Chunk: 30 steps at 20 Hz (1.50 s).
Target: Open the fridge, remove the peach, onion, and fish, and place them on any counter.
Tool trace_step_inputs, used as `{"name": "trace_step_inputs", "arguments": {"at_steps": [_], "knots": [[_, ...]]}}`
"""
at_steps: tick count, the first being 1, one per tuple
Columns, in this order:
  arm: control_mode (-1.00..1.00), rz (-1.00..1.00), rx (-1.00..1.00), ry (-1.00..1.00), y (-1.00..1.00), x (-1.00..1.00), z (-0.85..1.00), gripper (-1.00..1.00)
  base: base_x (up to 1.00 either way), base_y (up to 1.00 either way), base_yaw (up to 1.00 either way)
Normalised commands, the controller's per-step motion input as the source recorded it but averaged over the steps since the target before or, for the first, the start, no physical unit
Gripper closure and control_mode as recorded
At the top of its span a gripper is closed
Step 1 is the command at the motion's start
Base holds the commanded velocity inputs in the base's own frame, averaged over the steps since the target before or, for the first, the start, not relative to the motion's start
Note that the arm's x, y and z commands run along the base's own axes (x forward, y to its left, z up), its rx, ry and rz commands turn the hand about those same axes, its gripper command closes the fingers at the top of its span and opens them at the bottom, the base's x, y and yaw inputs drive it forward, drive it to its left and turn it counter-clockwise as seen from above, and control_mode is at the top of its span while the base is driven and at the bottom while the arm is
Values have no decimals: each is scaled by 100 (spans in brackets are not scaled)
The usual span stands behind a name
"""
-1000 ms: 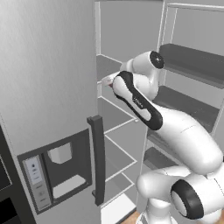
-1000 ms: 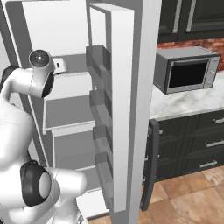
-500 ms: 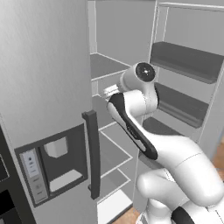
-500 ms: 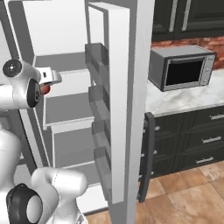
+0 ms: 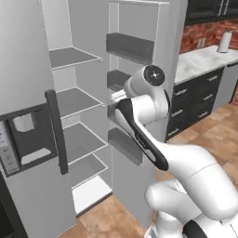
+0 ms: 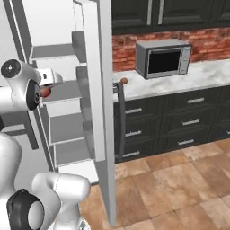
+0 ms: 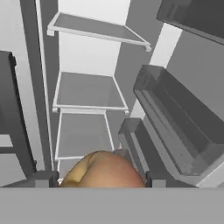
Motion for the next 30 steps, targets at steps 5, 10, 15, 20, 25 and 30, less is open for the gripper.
{"name": "trace_step_inputs", "arguments": {"at_steps": [5, 10, 15, 20, 25, 30], "knots": [[100, 0, 0, 0, 0, 0, 0, 100, -35, -100, 0], [100, 0, 0, 0, 0, 0, 0, 100, 25, -100, 1], [100, 0, 0, 0, 0, 0, 0, 100, 52, -100, 5], [100, 0, 0, 0, 0, 0, 0, 100, 97, -81, 30], [100, 0, 0, 0, 0, 0, 0, 100, 100, -43, 52], [100, 0, 0, 0, 0, 0, 0, 100, 100, -54, 51]]}}
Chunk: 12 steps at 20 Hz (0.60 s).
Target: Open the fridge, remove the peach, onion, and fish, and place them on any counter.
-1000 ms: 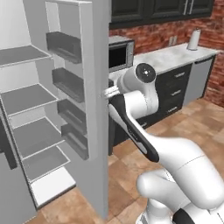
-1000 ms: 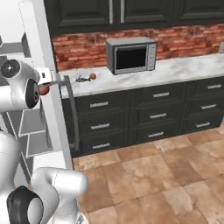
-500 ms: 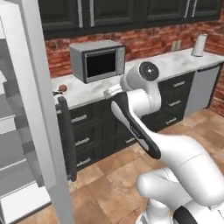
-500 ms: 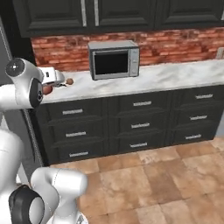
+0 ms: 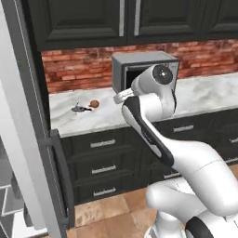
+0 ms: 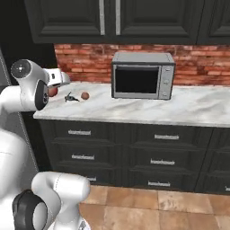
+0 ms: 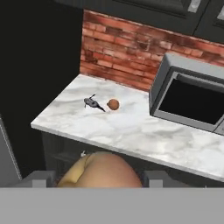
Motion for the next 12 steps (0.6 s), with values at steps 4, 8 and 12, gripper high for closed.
{"name": "trace_step_inputs", "arguments": {"at_steps": [4, 8, 12], "knots": [[100, 0, 0, 0, 0, 0, 0, 100, 96, -80, 44], [100, 0, 0, 0, 0, 0, 0, 100, 66, -80, 46], [-100, 10, 0, 2, -7, 11, -22, 100, 29, -36, 33]]}}
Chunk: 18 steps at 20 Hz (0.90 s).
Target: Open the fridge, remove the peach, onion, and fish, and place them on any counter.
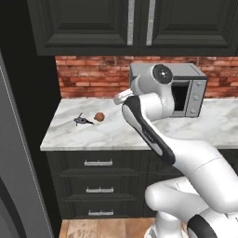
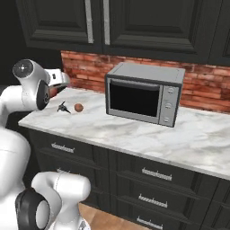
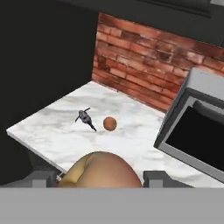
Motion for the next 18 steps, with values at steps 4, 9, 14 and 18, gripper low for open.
{"name": "trace_step_inputs", "arguments": {"at_steps": [4, 9, 14, 18], "knots": [[-100, 29, 0, 11, -8, 71, -100, 100, 0, 0, 0], [-100, 8, -3, 12, -2, 100, -100, 100, 0, 0, 0], [-100, 0, -6, 9, -7, 95, -81, 100, 0, 0, 0], [-100, 0, -14, 12, 0, 61, -69, 100, 0, 0, 0]]}}
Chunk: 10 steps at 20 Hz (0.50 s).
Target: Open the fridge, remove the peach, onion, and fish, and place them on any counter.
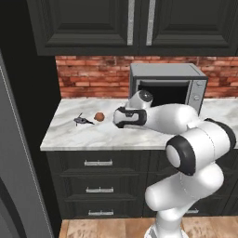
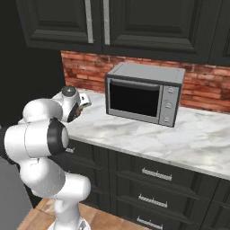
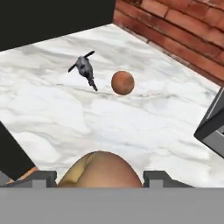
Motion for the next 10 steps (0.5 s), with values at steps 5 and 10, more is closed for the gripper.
{"name": "trace_step_inputs", "arguments": {"at_steps": [5, 10], "knots": [[-100, 0, -13, 11, 0, 32, -69, 100, 0, 0, 0], [-100, 0, -3, 2, 0, 59, -45, 100, 0, 0, 0]]}}
